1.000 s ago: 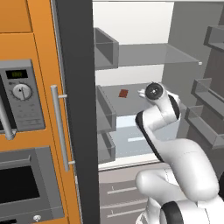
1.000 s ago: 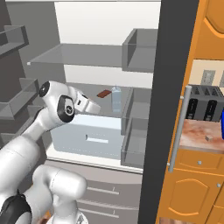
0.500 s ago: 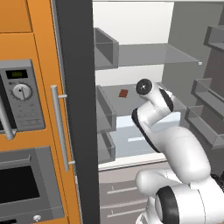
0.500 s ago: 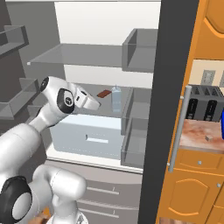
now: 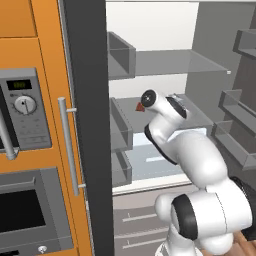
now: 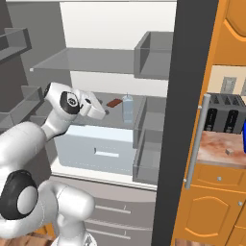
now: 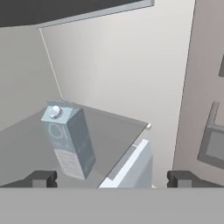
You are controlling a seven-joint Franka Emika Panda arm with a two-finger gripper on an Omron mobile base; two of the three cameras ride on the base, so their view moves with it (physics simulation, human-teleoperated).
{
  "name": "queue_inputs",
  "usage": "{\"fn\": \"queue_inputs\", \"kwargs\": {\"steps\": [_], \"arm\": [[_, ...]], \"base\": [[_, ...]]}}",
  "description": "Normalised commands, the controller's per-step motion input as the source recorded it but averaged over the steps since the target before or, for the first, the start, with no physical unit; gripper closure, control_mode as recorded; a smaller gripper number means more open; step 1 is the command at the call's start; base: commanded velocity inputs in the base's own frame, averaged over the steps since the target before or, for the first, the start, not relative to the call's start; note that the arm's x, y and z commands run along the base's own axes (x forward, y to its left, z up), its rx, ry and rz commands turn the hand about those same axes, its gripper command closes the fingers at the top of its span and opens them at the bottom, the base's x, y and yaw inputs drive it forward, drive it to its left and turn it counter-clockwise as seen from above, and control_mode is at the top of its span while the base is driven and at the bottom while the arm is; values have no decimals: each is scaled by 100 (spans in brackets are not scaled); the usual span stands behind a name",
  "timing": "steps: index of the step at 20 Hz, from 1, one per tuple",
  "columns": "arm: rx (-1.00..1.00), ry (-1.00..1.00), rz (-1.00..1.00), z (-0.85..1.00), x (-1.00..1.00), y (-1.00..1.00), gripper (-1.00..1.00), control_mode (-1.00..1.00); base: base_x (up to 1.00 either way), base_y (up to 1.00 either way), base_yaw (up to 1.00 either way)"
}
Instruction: Take out the milk from the fridge and place it on the tray on the counter. Then take the sugar cube near the tray and place it in the tray.
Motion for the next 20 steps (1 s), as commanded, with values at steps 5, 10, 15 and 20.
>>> {"fn": "queue_inputs", "kwargs": {"steps": [5, 10, 15, 20], "arm": [[0, 0, 0, -6, 26, 0, -100, -100], [-4, -12, -17, -5, 8, -2, -100, -100], [-1, -2, -14, -4, 14, -3, -100, -100], [0, 7, -1, -4, 12, -19, -100, -100]], "base": [[0, 0, 0], [0, 0, 0], [0, 0, 0], [0, 0, 0]]}}
